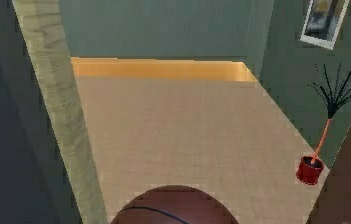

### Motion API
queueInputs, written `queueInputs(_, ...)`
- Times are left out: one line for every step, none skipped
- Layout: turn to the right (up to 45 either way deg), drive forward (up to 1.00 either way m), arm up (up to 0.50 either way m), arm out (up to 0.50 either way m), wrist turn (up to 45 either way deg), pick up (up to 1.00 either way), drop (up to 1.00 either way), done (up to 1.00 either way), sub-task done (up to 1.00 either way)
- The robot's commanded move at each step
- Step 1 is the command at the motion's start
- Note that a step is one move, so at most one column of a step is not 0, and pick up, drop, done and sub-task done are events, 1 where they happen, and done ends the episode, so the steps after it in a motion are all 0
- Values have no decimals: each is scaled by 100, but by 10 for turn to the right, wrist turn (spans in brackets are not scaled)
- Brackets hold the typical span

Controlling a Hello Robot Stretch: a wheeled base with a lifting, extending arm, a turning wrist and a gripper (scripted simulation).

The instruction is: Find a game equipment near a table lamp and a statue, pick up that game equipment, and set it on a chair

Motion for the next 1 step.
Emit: queueInputs(-60, 0, 0, 0, 0, 0, 0, 0, 0)
